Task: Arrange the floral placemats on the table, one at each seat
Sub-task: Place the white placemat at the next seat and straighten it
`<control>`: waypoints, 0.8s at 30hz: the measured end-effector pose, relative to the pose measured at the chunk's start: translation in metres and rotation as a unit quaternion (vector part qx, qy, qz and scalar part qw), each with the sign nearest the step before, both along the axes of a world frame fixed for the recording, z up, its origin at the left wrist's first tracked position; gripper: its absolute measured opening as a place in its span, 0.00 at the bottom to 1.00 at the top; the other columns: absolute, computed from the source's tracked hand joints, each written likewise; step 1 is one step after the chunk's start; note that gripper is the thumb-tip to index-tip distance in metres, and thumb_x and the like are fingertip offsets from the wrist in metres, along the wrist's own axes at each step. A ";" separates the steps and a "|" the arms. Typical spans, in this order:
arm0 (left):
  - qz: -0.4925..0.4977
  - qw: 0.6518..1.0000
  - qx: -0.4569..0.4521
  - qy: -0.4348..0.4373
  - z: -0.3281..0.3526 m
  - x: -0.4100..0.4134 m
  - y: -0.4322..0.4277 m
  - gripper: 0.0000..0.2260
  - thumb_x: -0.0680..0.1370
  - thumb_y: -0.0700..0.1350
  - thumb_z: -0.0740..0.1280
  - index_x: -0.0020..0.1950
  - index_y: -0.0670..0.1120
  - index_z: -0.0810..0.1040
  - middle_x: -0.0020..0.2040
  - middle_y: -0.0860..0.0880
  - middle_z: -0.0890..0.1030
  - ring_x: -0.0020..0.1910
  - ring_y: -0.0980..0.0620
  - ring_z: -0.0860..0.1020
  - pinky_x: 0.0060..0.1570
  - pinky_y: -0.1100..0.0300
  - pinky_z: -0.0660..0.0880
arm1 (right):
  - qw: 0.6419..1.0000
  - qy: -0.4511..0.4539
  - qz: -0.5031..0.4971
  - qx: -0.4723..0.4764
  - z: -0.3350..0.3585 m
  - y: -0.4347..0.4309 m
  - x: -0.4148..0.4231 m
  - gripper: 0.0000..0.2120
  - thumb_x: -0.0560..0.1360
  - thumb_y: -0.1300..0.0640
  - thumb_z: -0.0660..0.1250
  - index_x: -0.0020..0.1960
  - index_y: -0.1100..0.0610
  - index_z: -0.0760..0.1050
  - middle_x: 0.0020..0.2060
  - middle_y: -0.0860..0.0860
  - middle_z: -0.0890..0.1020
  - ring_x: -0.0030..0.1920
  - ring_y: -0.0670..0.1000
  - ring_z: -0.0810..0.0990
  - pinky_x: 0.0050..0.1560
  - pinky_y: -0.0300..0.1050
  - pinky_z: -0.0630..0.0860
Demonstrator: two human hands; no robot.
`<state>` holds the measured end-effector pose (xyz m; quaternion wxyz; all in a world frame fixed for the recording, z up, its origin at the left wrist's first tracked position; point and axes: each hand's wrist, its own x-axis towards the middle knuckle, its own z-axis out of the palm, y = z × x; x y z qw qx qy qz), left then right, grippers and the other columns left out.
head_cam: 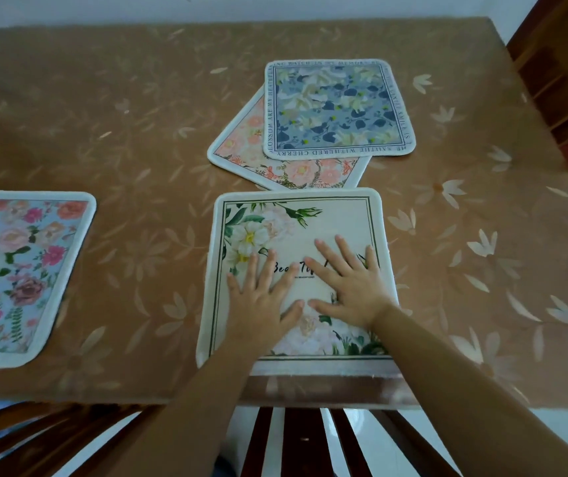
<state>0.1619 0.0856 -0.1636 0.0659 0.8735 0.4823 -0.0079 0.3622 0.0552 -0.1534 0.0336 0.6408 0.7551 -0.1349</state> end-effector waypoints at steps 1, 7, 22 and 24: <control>-0.003 1.000 0.008 -0.003 -0.001 0.004 0.009 0.27 0.75 0.64 0.49 0.72 0.57 0.57 0.75 0.45 0.58 0.73 0.39 0.54 0.62 0.29 0.55 | 1.000 -0.001 -0.001 0.004 0.000 0.013 0.002 0.33 0.69 0.29 0.42 0.69 0.37 0.33 0.73 0.44 0.37 0.72 0.53 0.32 0.68 0.67 0.36; -0.008 0.999 0.015 -0.029 -0.002 0.032 0.065 0.26 0.76 0.60 0.48 0.73 0.54 0.54 0.75 0.44 0.55 0.73 0.41 0.51 0.64 0.31 0.52 | 0.999 -0.001 -0.010 0.041 -0.005 0.075 0.012 0.33 0.71 0.32 0.44 0.72 0.42 0.43 0.75 0.45 0.43 0.74 0.53 0.36 0.67 0.70 0.40; 0.168 0.985 -0.012 -0.044 -0.007 0.047 0.090 0.27 0.77 0.58 0.49 0.74 0.53 0.45 0.76 0.46 0.45 0.74 0.45 0.43 0.67 0.33 0.46 | 0.966 -0.006 -0.247 0.078 -0.010 0.074 -0.003 0.31 0.75 0.38 0.44 0.73 0.48 0.40 0.75 0.52 0.43 0.74 0.58 0.41 0.68 0.69 0.45; 0.164 0.985 -0.016 -0.042 -0.006 0.040 0.073 0.28 0.77 0.58 0.49 0.74 0.53 0.44 0.76 0.46 0.44 0.74 0.44 0.42 0.67 0.34 0.46 | 0.966 -0.004 -0.248 0.070 -0.010 0.054 -0.009 0.31 0.74 0.37 0.42 0.73 0.47 0.39 0.75 0.54 0.42 0.74 0.58 0.39 0.69 0.67 0.44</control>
